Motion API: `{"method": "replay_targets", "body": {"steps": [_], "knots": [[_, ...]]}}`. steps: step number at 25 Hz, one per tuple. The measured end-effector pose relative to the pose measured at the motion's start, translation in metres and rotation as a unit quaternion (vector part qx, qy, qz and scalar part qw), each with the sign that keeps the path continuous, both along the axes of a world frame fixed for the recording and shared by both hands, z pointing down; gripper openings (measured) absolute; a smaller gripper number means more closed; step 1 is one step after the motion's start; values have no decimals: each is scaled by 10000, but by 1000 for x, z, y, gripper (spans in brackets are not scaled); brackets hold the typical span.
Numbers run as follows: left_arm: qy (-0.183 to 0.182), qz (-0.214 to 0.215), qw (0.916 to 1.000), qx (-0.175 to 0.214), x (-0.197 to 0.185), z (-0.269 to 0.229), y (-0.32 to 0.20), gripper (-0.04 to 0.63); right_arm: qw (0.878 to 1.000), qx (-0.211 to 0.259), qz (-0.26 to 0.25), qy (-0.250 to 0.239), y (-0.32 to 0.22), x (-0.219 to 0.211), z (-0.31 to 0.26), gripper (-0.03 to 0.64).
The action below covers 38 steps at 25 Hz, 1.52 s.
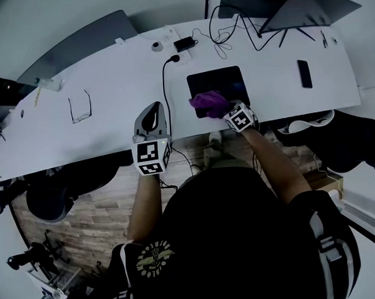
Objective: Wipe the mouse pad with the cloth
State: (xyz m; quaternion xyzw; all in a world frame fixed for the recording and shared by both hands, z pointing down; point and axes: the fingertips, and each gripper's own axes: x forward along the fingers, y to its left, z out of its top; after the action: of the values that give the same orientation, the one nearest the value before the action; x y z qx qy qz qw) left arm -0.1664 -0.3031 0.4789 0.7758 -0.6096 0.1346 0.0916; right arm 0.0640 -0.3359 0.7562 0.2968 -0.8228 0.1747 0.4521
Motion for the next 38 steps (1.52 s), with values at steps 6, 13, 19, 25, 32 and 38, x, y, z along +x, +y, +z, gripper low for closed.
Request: {"method": "replay_targets", "body": {"steps": [6,13,19,25,32,38], "knots": [[14,68,10000,29,5,-1,-9,2,9986,-1,492,194,-13,54,-1,83],[-31,-10,9998,204,-4,-18,-17,2,9927,-32,1141,384,-23,120,0,83],[-158,-46,9989,439,-15,-44,-14,2,9875,394,1527,-5,-24,141,-41,81],[-270,-134,9960,842,-28,-91,-8,2,9682,1667,1448,-1180,-27,102,-165,80],[-293,-139,9921,1214,-38,-135,18,2,9295,2854,1167,-2022,-5,60,-299,80],[-232,-119,9902,1372,-42,-150,46,2,9046,3306,1049,-2479,23,35,-370,80]]}}
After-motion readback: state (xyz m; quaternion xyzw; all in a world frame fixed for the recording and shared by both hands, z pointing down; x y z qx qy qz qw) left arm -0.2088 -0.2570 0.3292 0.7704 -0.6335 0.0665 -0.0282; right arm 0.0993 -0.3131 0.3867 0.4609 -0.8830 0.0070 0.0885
